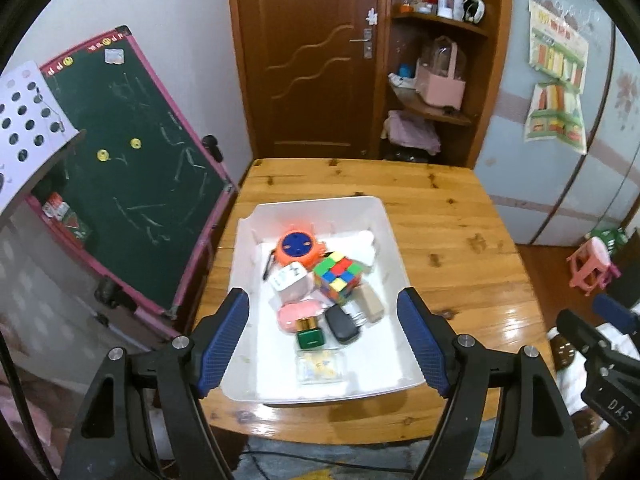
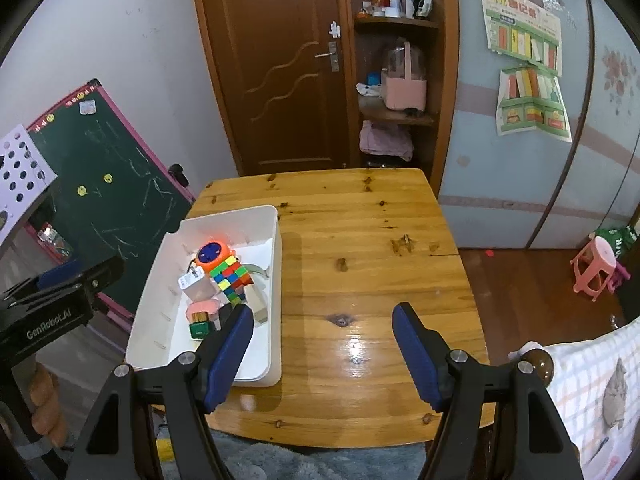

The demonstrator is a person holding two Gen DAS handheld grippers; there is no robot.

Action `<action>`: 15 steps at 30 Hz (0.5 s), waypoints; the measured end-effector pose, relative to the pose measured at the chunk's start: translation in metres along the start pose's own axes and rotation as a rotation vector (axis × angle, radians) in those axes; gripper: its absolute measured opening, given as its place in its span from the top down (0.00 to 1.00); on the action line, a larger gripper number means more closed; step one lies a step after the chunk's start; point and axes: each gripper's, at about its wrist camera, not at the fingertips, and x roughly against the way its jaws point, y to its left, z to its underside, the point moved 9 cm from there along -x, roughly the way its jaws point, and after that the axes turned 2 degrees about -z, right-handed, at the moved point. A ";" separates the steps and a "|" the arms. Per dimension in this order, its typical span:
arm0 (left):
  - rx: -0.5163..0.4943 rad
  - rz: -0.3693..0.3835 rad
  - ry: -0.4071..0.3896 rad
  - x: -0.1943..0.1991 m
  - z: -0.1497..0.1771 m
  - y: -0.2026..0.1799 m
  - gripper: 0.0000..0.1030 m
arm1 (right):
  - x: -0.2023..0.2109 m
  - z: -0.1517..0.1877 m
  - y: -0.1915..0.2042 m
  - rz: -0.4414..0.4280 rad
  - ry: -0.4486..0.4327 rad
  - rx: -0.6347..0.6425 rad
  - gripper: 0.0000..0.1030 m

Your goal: Organize rigid objects

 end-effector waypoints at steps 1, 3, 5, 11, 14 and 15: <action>-0.003 -0.004 0.002 -0.001 0.001 0.000 0.23 | -0.001 0.001 0.001 0.005 0.003 0.006 0.29; -0.005 -0.009 0.005 -0.001 0.002 -0.001 0.23 | -0.004 0.002 0.004 0.010 0.009 0.012 0.29; -0.012 -0.017 0.003 -0.002 0.003 -0.001 0.23 | -0.006 0.002 0.006 0.010 0.016 0.018 0.29; -0.029 -0.035 -0.011 -0.002 0.001 -0.001 0.23 | -0.010 0.001 0.009 0.018 0.023 0.023 0.29; -0.031 -0.037 -0.005 -0.003 0.001 -0.001 0.23 | -0.010 0.001 0.008 0.021 0.022 0.023 0.29; -0.032 -0.038 -0.003 -0.003 0.001 -0.001 0.23 | -0.010 0.001 0.009 0.025 0.020 0.023 0.29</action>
